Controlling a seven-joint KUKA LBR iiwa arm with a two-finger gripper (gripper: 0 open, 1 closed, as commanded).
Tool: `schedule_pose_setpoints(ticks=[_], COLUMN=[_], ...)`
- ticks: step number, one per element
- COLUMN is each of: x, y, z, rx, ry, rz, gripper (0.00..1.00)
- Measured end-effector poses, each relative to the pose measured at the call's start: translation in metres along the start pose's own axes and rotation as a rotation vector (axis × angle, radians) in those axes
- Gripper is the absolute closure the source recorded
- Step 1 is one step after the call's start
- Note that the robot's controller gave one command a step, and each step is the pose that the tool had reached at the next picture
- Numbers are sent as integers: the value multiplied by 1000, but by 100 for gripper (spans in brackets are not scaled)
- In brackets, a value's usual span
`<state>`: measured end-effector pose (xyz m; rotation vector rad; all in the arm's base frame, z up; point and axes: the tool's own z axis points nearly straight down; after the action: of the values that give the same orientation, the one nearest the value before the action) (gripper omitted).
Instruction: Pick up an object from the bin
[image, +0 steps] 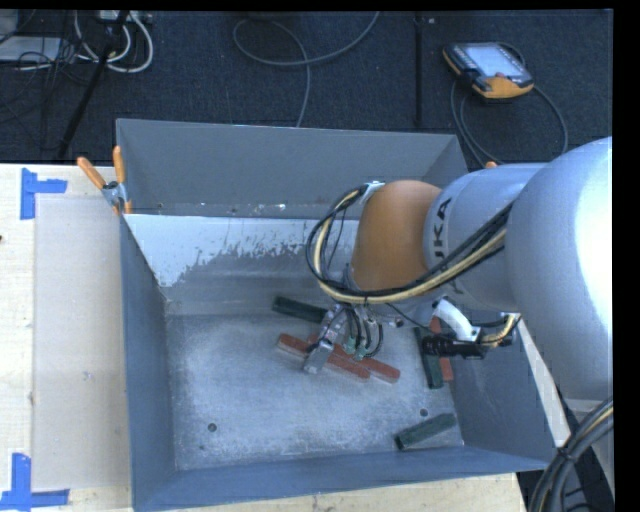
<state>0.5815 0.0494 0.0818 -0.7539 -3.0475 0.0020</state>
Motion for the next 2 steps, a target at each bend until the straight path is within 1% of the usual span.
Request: schedule_pose_setpoints(ticks=[1, 2], x=[-16, -3], y=[-25, -12], z=[-15, -62], rx=[-1, 5], ry=[-2, 4], rz=[-101, -158], gripper=[100, 100])
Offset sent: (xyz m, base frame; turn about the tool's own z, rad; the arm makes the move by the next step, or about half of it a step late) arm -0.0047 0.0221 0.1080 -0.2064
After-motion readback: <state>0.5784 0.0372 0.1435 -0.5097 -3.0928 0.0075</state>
